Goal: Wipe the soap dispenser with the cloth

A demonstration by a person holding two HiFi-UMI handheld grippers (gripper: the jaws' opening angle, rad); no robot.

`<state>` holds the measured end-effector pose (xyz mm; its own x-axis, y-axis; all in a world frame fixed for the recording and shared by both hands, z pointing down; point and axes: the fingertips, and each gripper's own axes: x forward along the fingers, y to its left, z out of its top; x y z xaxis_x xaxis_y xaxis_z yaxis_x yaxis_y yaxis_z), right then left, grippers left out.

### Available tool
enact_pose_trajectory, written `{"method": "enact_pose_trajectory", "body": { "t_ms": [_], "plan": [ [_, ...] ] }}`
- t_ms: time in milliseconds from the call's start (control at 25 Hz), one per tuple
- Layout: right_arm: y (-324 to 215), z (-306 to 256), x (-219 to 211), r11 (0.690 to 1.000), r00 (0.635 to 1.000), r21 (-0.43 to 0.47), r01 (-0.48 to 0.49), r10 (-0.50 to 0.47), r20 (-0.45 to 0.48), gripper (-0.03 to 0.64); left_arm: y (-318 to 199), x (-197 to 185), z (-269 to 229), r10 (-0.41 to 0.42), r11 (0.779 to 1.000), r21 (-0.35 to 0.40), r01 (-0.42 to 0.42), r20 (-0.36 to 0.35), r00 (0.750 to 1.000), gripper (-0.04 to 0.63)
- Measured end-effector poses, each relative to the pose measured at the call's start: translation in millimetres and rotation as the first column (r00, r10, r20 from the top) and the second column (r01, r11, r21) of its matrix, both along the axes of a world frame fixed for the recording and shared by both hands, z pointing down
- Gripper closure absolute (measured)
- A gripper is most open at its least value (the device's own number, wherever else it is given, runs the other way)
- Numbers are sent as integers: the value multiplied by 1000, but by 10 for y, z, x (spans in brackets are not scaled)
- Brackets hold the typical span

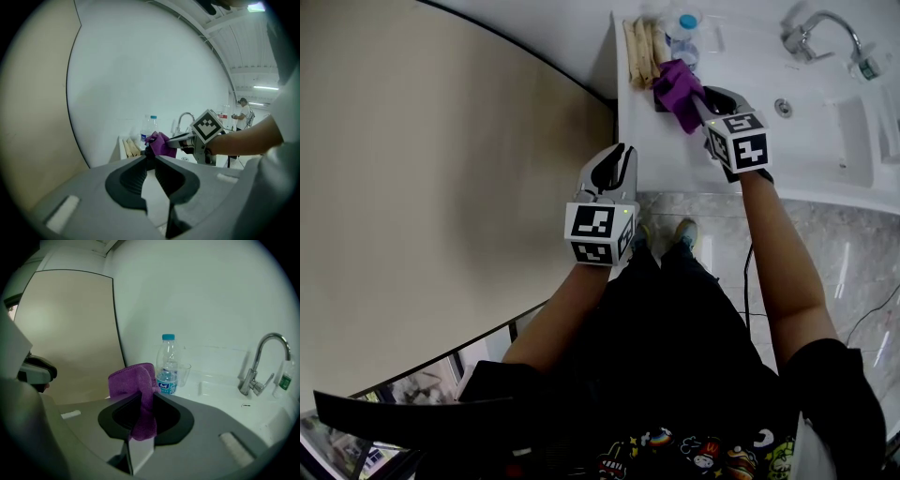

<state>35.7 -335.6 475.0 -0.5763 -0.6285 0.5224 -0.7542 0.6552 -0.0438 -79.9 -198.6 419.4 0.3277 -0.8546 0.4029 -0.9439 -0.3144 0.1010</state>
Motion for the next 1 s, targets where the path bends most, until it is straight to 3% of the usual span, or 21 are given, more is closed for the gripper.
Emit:
{"method": "enact_pose_trajectory", "body": {
  "t_ms": [640,1000],
  "plan": [
    [71,814,248,992,993,-125,-15,0,-116,515,8,-3,117,10,999,-34,-10,18,1000,554],
    [2,313,346,999,996,-27,-39,37,-80,515,-10,25,96,21,999,-24,-21,6,1000,554]
  ]
}}
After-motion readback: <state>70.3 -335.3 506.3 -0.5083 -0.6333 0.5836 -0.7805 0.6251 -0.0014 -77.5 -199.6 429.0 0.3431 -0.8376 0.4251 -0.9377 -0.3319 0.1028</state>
